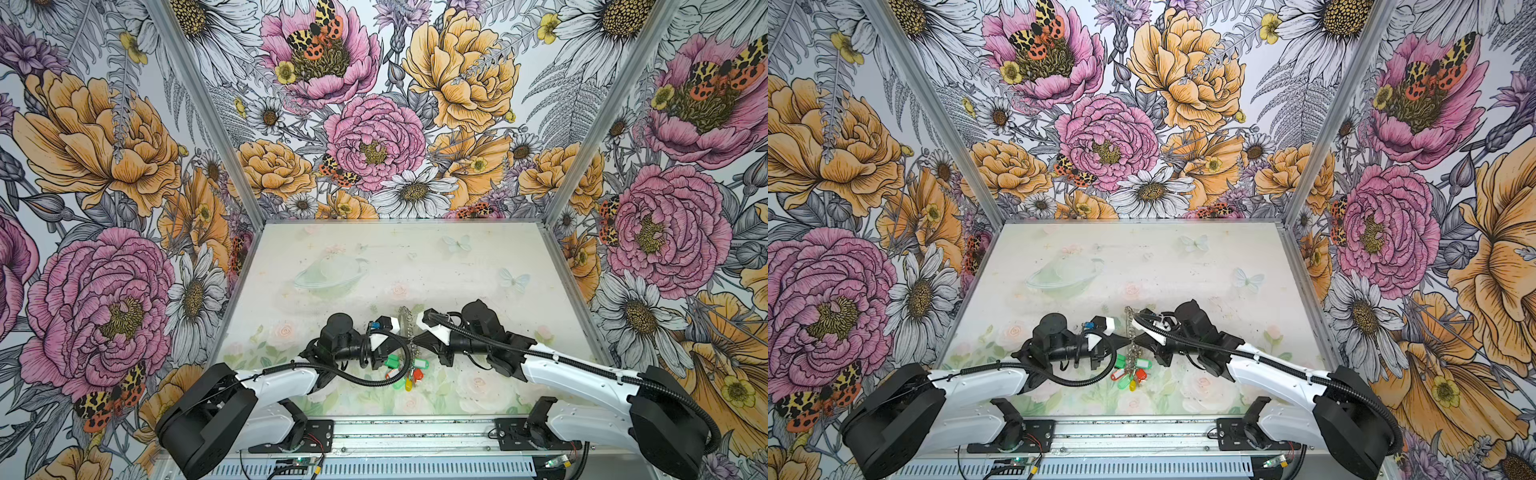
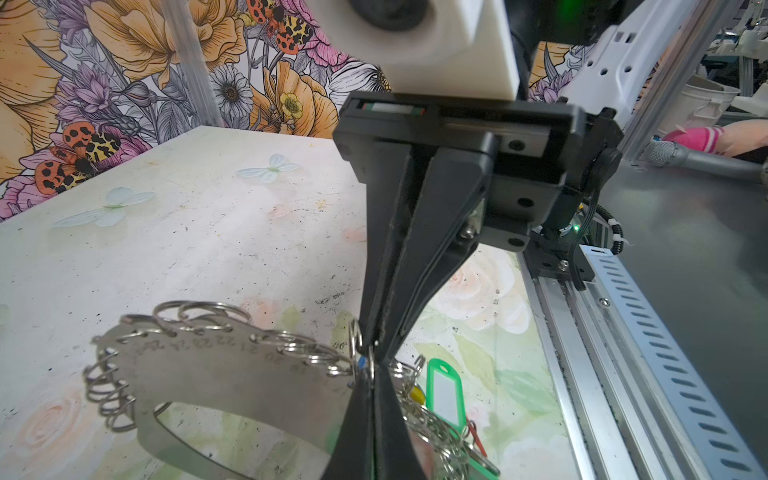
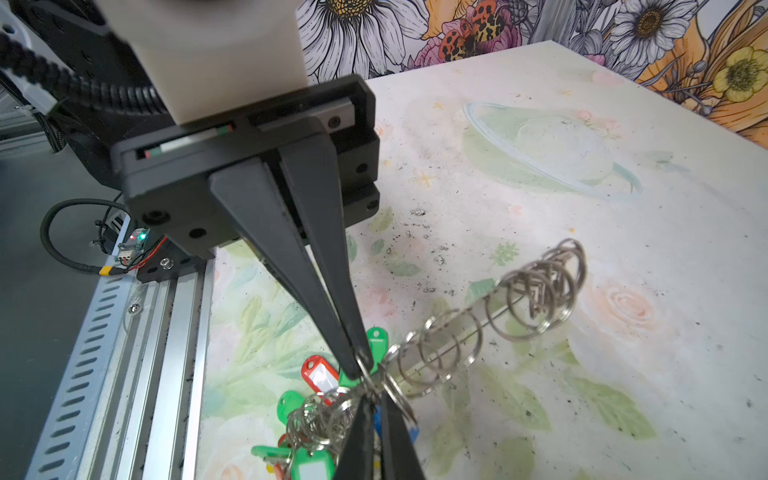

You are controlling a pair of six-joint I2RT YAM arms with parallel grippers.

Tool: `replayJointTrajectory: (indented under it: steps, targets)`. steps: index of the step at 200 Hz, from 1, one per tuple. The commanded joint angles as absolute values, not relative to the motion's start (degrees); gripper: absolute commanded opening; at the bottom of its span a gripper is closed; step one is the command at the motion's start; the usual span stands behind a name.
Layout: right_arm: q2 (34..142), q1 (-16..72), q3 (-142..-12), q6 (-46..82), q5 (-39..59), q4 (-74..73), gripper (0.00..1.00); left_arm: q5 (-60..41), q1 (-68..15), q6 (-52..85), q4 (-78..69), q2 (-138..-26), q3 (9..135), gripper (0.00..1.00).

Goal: Put the keys on the keyring

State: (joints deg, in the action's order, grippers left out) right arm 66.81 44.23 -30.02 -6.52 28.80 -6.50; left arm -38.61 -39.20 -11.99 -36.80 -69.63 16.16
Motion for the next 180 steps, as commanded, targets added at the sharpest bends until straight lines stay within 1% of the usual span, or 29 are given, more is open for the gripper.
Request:
replayJointTrajectory:
  steps: [1, 37, 62, 84, 95, 108, 125, 150, 180]
  targets:
    - [67.3, 44.3, -29.9, -7.1, 30.0, -8.8, 0.08, -41.7, -39.4, -13.0, -41.4, -69.3, 16.0, 0.00]
    - [67.8, 44.5, -29.9, -7.1, 30.8, -9.7, 0.08, -41.6, -39.8, -13.3, -41.5, -69.7, 16.0, 0.00]
    - [67.4, 44.6, -30.6, -7.4, 30.2, -8.1, 0.00, -40.8, -39.9, -13.4, -41.2, -69.5, 16.0, 0.00]
    - [65.9, 45.0, -32.5, -8.3, 27.6, -3.1, 0.00, -38.9, -39.9, -14.5, -38.6, -69.0, 16.5, 0.00]
    - [65.0, 45.1, -34.0, -8.7, 25.7, 0.1, 0.00, -37.7, -39.9, -15.1, -37.1, -68.3, 16.6, 0.04]
    - [64.3, 45.1, -35.5, -9.3, 22.8, 3.7, 0.00, -35.7, -39.9, -15.7, -35.5, -67.2, 16.6, 0.16]
    - [64.4, 48.2, -37.9, -10.4, 18.9, 8.7, 0.00, -33.3, -39.4, -16.3, -32.5, -64.8, 16.6, 0.25]
    - [65.8, 50.4, -41.8, -11.8, 14.0, 15.0, 0.00, -32.5, -37.5, -14.7, -31.8, -61.2, 15.7, 0.29]
    - [67.1, 52.3, -46.1, -13.2, 8.8, 20.5, 0.00, -35.1, -36.8, -13.6, -31.9, -62.2, 16.1, 0.27]
